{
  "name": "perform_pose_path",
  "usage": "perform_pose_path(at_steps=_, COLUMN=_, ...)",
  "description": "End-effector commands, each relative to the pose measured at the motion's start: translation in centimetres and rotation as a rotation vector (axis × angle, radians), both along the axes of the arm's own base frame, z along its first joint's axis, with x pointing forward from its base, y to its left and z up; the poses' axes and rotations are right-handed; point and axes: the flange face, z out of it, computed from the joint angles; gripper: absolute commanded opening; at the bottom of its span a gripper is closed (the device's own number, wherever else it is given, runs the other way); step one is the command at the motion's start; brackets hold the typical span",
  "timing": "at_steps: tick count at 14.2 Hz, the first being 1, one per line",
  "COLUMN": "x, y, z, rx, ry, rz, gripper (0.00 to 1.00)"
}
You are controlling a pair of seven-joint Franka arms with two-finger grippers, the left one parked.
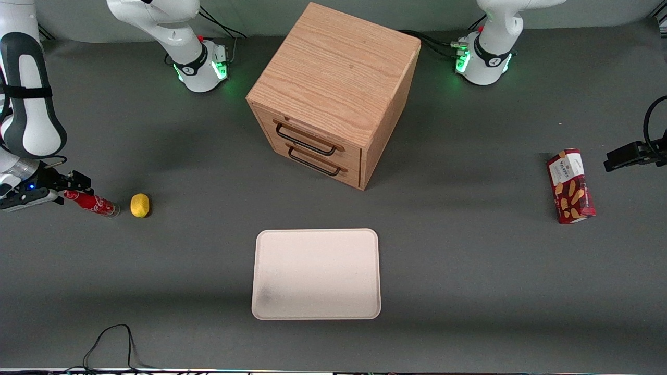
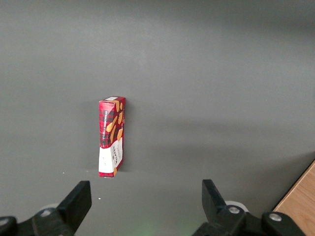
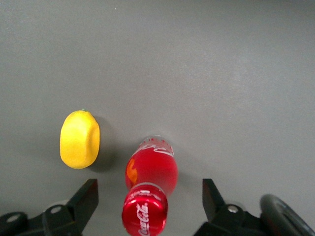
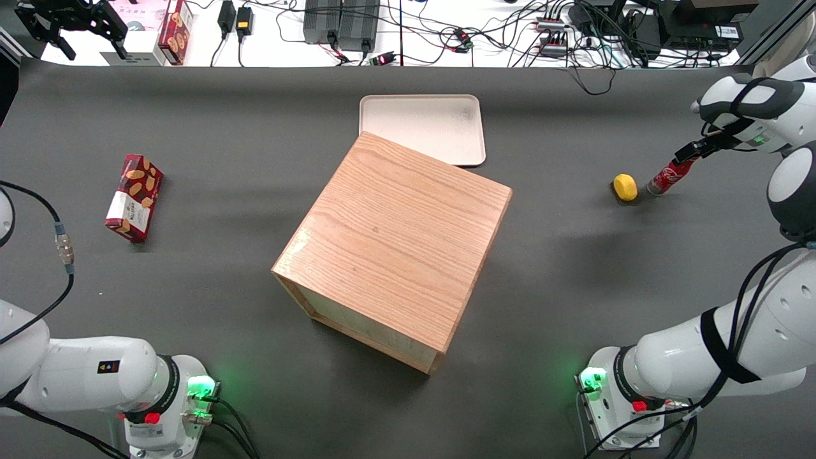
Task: Place coke bottle on tray
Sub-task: 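Close the right gripper on the bottle and lift it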
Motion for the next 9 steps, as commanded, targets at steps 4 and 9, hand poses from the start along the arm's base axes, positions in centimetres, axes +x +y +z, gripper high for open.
perform_pose_path(at_steps=4, x=0.3, y=0.0, z=0.5, rx=0.005, ry=-0.03, rz=0.054, gripper=0.17)
perform_pose_path(at_steps=9, x=1.5, y=0.2, z=3.5, rx=0.013, ry=-0.052, rz=0.071, gripper=0.06)
